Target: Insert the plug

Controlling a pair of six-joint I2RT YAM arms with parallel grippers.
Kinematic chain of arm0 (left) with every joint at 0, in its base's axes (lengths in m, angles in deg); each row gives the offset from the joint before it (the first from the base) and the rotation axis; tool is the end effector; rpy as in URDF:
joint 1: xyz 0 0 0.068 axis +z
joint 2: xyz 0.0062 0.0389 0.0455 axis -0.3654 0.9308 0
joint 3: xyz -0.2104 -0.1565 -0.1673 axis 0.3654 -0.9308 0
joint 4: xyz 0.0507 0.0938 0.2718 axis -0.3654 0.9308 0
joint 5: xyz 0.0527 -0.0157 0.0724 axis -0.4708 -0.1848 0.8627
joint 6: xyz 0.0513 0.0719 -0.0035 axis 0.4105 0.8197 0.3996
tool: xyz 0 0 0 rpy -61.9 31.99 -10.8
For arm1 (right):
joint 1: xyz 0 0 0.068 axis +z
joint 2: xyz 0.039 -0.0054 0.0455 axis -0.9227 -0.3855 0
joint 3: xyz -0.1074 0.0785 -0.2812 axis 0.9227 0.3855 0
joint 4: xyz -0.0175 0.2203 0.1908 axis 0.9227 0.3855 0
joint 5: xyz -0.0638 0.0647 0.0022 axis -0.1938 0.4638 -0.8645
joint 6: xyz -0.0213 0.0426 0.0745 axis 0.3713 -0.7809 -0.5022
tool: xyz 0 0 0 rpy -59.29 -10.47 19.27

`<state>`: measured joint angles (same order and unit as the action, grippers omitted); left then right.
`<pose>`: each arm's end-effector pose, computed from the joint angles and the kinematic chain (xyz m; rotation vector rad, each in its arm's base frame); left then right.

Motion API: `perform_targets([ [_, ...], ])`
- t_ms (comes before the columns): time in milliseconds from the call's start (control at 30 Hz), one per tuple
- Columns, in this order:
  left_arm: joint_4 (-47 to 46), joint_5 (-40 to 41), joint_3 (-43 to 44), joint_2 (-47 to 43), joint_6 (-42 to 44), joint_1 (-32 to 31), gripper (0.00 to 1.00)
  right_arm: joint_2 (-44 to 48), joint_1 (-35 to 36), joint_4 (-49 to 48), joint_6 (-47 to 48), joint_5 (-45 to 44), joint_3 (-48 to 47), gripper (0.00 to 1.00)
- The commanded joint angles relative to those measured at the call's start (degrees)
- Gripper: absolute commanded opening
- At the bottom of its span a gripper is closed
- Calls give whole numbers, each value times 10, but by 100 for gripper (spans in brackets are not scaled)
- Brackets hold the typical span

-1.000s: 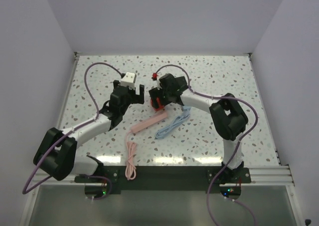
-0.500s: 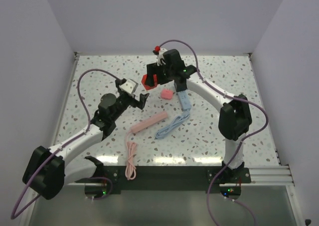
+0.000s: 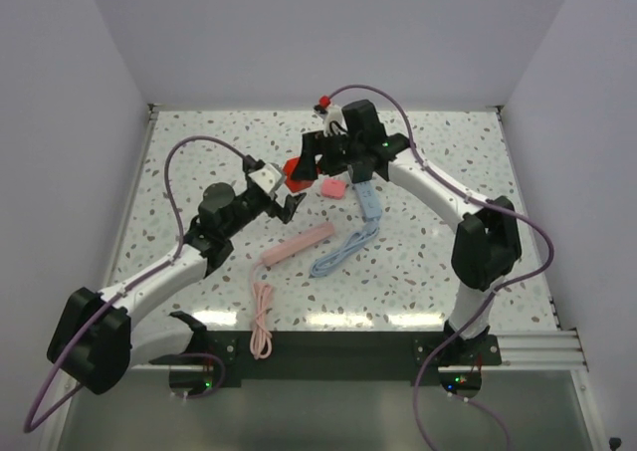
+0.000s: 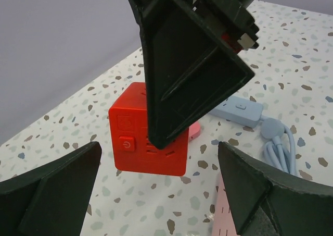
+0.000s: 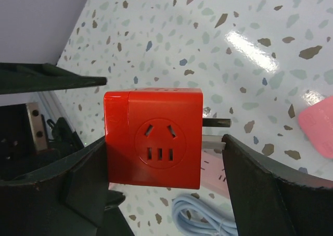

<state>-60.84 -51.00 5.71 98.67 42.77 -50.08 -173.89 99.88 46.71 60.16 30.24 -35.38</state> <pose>0.2638 -0.1645 0.2890 0.6754 1.4724 -0.4650 0.4050 0.3021 0.3183 -0.5573 2.2309 1.0221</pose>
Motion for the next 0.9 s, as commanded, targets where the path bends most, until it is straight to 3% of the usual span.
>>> perform_targets([
  [0, -6, -15, 32, 12, 19, -3, 100, 54, 1, -42, -15, 57, 9, 0],
  [267, -9, 2, 57, 50, 22, -8, 100, 70, 2, -44, -3, 83, 29, 0],
  [467, -27, -31, 70, 77, 19, -11, 98, 59, 6, -35, 6, 98, 23, 0],
  [533, -19, -50, 86, 97, 18, -12, 89, 60, 6, -36, 6, 97, 24, 0],
  [567, -12, -55, 89, 104, 17, -11, 76, 61, 6, -38, 6, 95, 25, 1],
  [633, -9, -74, 99, 125, 17, -12, 64, 64, 6, -39, 7, 95, 23, 4],
  [667, -7, -82, 102, 132, 17, -12, 50, 64, 6, -39, 10, 95, 22, 6],
  [733, -5, -99, 109, 146, 13, -12, 30, 65, 6, -39, 9, 95, 19, 18],
  [767, -6, -104, 111, 149, 11, -12, 13, 65, 3, -39, 9, 86, 17, 28],
  [800, -7, -111, 111, 151, 10, -12, 5, 65, 1, -42, 8, 83, 15, 55],
  [867, -9, -122, 110, 152, 7, -12, 0, 67, -17, -48, -2, 70, 13, 77],
])
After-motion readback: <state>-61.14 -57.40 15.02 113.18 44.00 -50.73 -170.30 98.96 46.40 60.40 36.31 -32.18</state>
